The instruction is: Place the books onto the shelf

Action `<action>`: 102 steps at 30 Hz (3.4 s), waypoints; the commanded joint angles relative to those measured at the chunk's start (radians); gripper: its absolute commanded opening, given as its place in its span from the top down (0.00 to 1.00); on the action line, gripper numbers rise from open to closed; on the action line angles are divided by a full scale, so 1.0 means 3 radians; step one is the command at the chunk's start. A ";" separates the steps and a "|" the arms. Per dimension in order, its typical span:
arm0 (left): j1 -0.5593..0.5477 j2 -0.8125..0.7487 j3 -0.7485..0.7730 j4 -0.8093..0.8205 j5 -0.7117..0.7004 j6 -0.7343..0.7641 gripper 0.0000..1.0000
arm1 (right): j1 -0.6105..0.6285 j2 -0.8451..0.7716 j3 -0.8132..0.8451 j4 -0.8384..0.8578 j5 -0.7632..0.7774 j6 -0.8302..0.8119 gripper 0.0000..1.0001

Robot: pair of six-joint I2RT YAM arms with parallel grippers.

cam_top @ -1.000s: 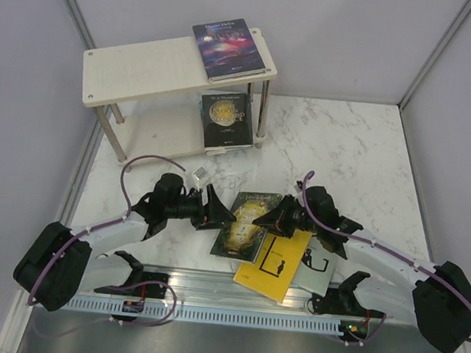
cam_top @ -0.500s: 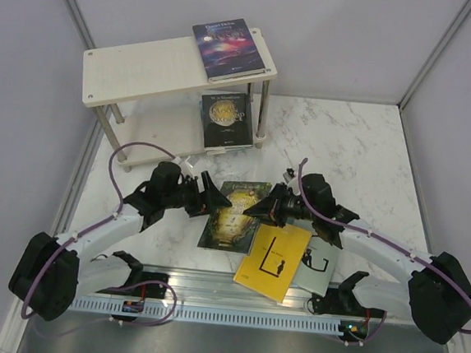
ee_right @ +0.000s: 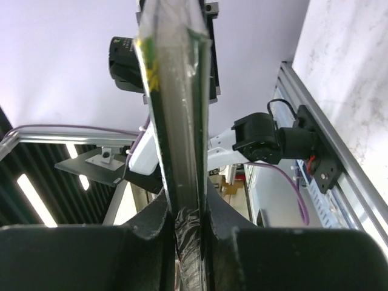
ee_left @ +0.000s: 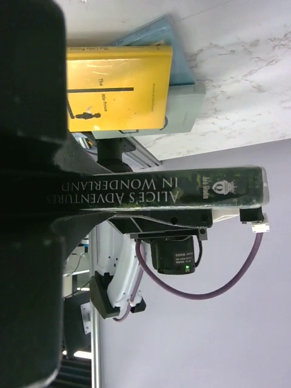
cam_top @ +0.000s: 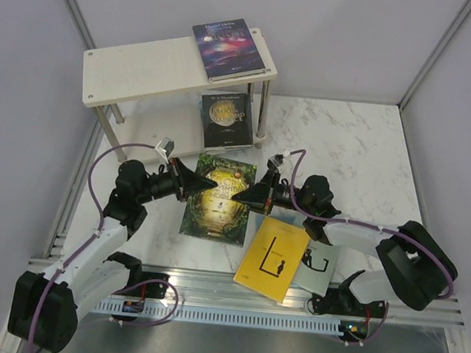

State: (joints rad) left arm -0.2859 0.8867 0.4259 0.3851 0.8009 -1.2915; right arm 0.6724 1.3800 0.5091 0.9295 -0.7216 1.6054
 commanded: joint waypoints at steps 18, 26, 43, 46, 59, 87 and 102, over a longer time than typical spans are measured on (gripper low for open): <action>0.0161 -0.0133 0.1479 -0.1253 -0.0859 0.0035 0.98 | 0.0080 -0.0483 0.0752 -0.0281 -0.0014 -0.0141 0.31; 0.0166 0.0005 0.1893 -0.1468 -0.1253 0.0087 0.98 | 0.0137 -0.0540 0.1314 -0.0408 0.0232 -0.0064 0.35; 0.0161 0.0086 0.2430 -0.2255 -0.2092 0.0444 0.98 | 0.0137 -0.0586 0.1581 -0.0526 0.0437 0.0002 0.61; 0.0160 0.0204 0.2548 -0.2332 -0.2077 0.0521 0.98 | 0.0136 -0.0596 0.1586 -0.0588 0.0467 -0.0029 0.65; 0.0161 0.0357 0.2885 -0.2311 -0.1766 0.0894 0.78 | 0.0096 -0.0494 0.2117 -0.1694 0.0743 -0.0810 1.00; 0.0232 -0.0031 0.3213 -0.3196 -0.2030 0.1574 0.01 | -0.1091 0.2282 0.6249 -0.3564 -0.0182 -0.1102 1.00; 0.0232 -0.0062 0.3177 -0.3242 -0.1990 0.1549 0.03 | -0.1223 0.2237 0.5774 -0.3558 -0.0131 -0.1026 0.53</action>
State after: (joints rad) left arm -0.2237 0.8806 1.3571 -0.5957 0.2111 -0.8650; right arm 0.3283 2.1216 2.2608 -0.2138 -0.7647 1.2903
